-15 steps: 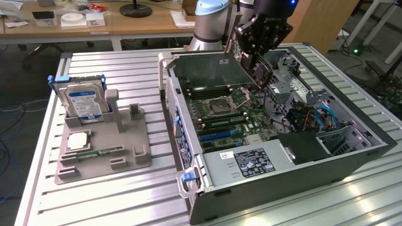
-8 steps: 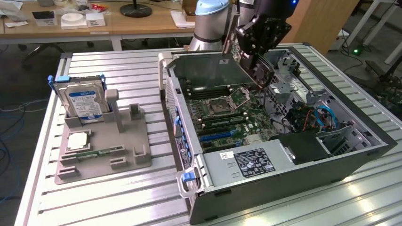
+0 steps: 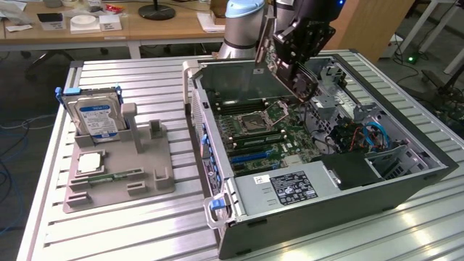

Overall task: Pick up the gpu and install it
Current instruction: 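Insert the gpu into the slot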

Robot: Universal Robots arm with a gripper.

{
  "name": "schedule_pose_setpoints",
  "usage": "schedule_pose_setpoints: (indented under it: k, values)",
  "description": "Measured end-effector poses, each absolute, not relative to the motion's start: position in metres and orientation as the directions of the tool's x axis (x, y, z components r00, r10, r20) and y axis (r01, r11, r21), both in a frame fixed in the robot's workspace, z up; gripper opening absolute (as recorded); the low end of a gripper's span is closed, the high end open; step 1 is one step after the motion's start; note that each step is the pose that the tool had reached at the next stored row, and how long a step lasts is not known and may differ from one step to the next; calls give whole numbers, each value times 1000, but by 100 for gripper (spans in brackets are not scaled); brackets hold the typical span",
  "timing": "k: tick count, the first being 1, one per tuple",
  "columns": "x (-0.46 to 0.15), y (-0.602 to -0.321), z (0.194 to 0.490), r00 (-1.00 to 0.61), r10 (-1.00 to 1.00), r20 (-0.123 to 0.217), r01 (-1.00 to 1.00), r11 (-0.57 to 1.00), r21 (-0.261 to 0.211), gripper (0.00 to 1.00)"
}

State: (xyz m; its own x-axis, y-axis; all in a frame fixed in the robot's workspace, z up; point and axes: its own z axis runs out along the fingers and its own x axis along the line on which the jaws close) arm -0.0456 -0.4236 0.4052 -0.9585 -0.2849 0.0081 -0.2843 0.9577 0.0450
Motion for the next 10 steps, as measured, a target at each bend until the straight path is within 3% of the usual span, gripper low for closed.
schedule_pose_setpoints:
  k: [10]
  values:
    - [-46,-426,405,-941,-338,8,-338,940,45,27]
